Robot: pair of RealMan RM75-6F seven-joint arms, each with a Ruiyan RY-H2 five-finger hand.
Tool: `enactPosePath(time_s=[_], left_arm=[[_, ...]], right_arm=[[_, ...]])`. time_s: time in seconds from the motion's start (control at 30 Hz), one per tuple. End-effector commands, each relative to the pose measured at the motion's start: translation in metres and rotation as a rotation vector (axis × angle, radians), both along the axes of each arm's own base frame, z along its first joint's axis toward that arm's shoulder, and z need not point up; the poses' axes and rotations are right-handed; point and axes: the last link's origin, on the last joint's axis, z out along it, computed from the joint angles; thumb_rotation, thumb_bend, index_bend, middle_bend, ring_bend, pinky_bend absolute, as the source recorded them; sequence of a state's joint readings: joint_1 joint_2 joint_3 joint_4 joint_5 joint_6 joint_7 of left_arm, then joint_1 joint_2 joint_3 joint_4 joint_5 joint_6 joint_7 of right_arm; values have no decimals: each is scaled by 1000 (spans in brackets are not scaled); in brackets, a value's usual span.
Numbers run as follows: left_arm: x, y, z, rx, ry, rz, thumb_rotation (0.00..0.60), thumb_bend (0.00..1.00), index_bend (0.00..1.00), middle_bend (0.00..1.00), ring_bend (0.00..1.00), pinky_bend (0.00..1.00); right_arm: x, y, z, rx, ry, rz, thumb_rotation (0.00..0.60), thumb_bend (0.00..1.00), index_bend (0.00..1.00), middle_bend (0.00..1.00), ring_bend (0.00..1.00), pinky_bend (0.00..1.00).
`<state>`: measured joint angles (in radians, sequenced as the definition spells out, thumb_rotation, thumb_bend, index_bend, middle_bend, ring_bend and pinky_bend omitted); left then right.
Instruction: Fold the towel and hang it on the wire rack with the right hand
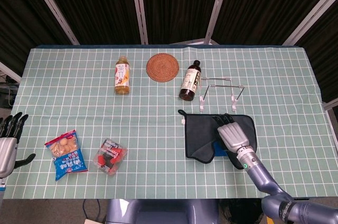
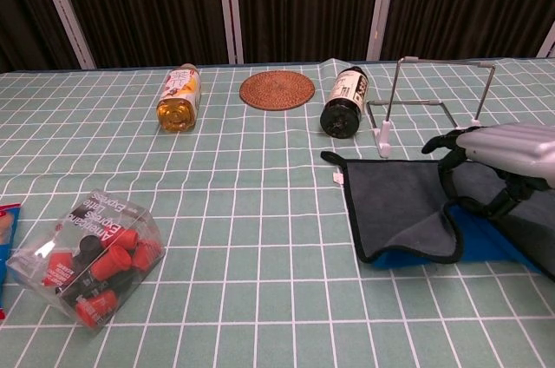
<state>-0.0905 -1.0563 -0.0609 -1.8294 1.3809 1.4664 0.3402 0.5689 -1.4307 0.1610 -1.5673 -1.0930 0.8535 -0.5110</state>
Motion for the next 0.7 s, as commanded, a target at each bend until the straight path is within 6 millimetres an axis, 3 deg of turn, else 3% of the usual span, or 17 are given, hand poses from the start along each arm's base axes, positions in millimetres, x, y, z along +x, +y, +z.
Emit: enactPosePath(time_s=[0.03,0.7], left_arm=[[-3,3,0,0,3,11,600,0,0,0,0,0],[-10,13,-5,-13,17,49,600,0,0,0,0,0]], right_arm=[[16,-22,-9,-5,17,2,600,455,611,66,0,0],[10,-56,-18,-55,81,-10,600,454,614,69,0,0]])
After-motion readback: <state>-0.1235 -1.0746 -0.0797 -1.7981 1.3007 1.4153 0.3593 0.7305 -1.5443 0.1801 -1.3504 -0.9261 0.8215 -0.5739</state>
